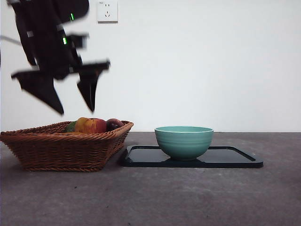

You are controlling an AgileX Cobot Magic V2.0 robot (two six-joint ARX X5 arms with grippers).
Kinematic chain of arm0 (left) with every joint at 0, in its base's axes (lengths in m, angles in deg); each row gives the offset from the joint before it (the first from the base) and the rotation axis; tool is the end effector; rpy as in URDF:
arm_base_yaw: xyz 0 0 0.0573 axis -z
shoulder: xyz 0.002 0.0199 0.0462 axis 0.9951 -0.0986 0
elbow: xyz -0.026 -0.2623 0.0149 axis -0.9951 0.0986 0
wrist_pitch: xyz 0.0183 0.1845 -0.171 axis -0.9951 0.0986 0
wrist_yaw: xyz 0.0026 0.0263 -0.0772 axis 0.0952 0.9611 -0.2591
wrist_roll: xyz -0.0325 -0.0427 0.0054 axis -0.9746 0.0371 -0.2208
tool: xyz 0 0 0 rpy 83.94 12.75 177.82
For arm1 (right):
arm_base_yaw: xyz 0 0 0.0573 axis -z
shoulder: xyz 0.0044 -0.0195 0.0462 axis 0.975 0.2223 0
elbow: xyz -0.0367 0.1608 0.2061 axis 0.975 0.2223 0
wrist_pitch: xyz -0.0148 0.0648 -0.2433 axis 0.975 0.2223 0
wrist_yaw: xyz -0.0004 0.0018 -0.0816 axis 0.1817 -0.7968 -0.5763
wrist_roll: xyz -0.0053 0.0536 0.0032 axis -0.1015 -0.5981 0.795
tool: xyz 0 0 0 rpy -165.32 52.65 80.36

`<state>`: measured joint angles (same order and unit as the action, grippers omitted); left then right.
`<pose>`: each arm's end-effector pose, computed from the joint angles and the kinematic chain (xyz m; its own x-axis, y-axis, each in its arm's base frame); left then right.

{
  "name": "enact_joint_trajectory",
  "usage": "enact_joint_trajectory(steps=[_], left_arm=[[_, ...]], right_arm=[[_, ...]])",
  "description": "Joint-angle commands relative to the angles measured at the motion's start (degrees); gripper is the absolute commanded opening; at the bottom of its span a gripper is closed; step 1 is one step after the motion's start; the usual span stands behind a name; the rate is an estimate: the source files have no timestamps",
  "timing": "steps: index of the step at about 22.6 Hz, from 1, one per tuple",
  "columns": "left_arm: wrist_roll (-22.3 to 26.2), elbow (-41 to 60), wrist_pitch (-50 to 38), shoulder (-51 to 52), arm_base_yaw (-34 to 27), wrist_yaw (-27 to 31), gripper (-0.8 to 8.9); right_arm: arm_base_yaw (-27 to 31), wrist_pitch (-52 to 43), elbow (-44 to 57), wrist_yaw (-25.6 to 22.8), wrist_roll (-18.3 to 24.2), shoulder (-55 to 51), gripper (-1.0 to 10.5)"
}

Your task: Pick up the wifruite, put it on the bowl, pick up the plate, put it on desk

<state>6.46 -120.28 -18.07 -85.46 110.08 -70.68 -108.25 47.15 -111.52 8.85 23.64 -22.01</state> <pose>0.2923 -0.1376 0.2568 0.5961 -0.1692 -0.7849 0.1761 0.9813 -0.0778 0.0677 0.0536 0.2929 0.4218 0.6969 -0.5800 -0.6350 0.6837 0.3596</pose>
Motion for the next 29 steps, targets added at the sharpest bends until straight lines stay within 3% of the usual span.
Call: enact_joint_trajectory(steps=[1,5,12,18,29], left_arm=[[1.05,-0.72,-0.02,3.17,0.37,0.02,3.48],[2.27,-0.72,2.12,10.12,1.14,-1.95,3.47],[6.51,-0.72,7.50,22.10,2.05,-13.29,3.44],[12.37,-0.72,14.71,30.32,2.05,-23.45,3.44],[25.35,-0.72,33.24,36.70,2.05,-36.74,3.44]], right_arm=[[-0.33,-0.55,-0.44,-0.15,0.31,0.07,2.2],[-0.33,-0.55,-0.44,-0.17,0.31,0.07,2.2],[-0.33,-0.57,-0.44,-0.20,0.31,0.07,2.2],[-0.33,-0.57,-0.44,-0.20,0.31,0.07,2.2],[-0.33,-0.57,-0.44,-0.20,0.31,0.07,2.2]])
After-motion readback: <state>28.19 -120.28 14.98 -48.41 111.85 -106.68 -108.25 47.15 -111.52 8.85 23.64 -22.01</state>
